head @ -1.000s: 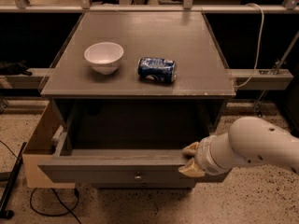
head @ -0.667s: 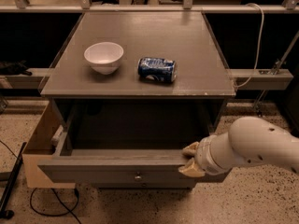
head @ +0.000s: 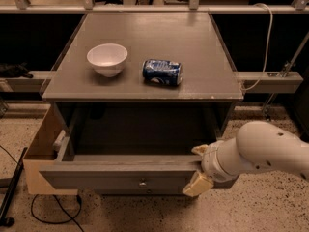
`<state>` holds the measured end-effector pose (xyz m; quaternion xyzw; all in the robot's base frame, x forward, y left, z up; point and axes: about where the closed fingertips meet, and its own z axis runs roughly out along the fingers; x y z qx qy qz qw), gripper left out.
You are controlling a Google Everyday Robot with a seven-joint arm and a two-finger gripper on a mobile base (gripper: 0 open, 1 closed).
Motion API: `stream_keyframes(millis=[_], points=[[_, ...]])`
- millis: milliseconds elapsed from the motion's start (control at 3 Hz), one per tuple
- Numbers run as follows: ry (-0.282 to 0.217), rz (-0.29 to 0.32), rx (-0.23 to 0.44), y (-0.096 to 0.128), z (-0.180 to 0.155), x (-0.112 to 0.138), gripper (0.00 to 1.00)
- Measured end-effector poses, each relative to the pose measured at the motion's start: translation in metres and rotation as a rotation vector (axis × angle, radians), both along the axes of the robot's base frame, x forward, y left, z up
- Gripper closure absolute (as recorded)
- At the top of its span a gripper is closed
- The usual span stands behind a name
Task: Open top drawer
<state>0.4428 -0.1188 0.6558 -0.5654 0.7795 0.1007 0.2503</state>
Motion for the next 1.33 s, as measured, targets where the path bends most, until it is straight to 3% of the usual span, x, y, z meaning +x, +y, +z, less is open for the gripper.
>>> stream_keyframes(millis=[333, 667, 1000, 1333], points=[[0.0, 0.0, 0.0, 0.0, 0.0, 0.0, 1.0], [0.006, -0.008, 0.008, -0.008, -0.003, -0.026, 1.0], [0.006, -0.008, 0.008, -0.007, -0.001, -0.025, 1.0], [0.018, -0.016, 0.014, -0.011, -0.001, -0.044, 1.0]])
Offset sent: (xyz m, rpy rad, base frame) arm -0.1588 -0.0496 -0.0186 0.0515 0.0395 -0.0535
